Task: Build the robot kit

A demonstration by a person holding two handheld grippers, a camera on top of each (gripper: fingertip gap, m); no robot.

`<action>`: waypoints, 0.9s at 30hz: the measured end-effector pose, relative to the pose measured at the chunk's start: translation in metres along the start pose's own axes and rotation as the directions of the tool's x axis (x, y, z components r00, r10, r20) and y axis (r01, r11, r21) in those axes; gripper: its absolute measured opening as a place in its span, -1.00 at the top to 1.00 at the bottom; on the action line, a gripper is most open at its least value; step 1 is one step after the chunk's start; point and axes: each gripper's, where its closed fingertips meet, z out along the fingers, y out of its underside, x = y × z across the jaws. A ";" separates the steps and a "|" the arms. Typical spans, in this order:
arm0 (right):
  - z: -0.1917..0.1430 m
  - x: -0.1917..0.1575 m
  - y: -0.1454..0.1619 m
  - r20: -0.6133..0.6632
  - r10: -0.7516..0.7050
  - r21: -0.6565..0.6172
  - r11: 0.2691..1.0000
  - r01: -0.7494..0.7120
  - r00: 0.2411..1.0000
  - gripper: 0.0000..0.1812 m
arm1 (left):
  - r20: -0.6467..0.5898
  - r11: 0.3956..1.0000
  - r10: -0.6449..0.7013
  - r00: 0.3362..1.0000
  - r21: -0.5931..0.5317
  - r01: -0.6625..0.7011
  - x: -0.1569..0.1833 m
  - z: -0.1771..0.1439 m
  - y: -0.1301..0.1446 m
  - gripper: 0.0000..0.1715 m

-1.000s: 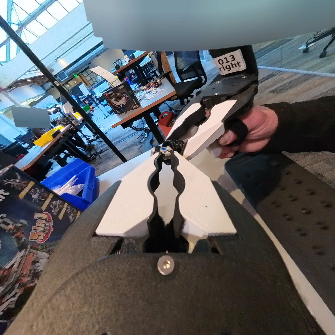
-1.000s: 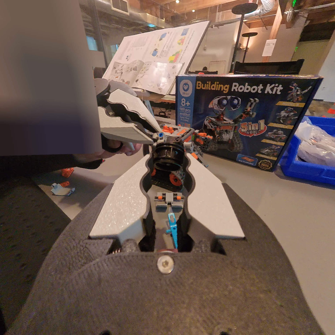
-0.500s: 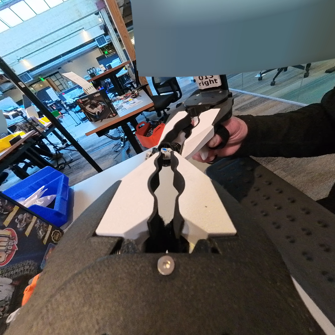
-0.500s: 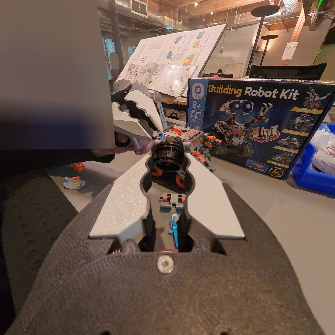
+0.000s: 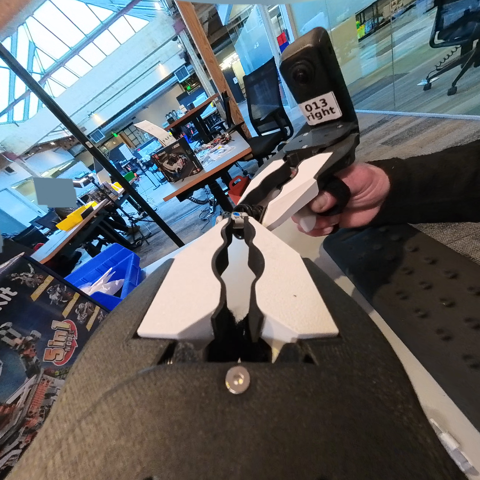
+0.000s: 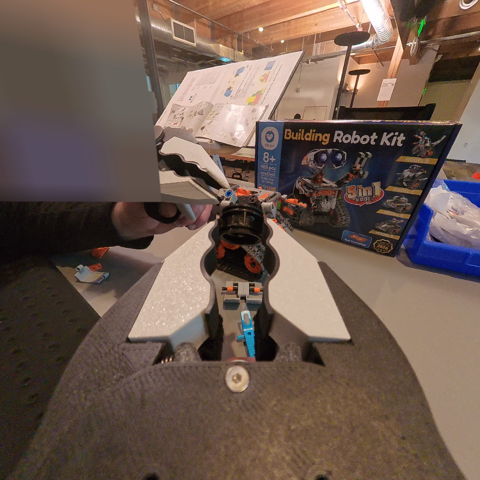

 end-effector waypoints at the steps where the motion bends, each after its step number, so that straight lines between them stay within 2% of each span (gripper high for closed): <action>1: -0.001 0.000 0.000 0.005 -0.005 0.006 1.000 0.005 1.000 0.69 | -0.011 1.000 -0.006 1.000 -0.003 0.006 0.000 0.000 0.000 0.93; 8: -0.003 -0.012 -0.005 0.086 -0.049 0.048 0.998 0.045 0.995 0.69 | -0.146 0.999 -0.046 0.988 0.015 0.049 0.009 -0.006 -0.009 0.93; 16: -0.002 -0.006 -0.001 0.033 -0.067 0.031 0.997 0.066 0.997 0.68 | -0.089 1.000 -0.009 0.996 0.006 0.010 0.006 -0.003 -0.003 0.93; 20: -0.003 -0.008 0.001 0.057 -0.073 0.036 0.997 0.071 0.996 0.68 | -0.150 0.997 -0.074 0.986 0.006 0.076 0.008 -0.004 -0.003 0.93; 22: -0.004 -0.012 0.000 0.091 -0.073 0.047 0.997 0.069 0.993 0.68 | -0.220 0.989 -0.142 0.965 0.010 0.148 0.011 -0.006 -0.005 0.92; 27: -0.003 -0.016 0.003 0.111 -0.079 0.040 0.996 0.075 0.991 0.68 | -0.294 0.982 -0.182 0.938 -0.001 0.190 0.014 -0.009 -0.004 0.92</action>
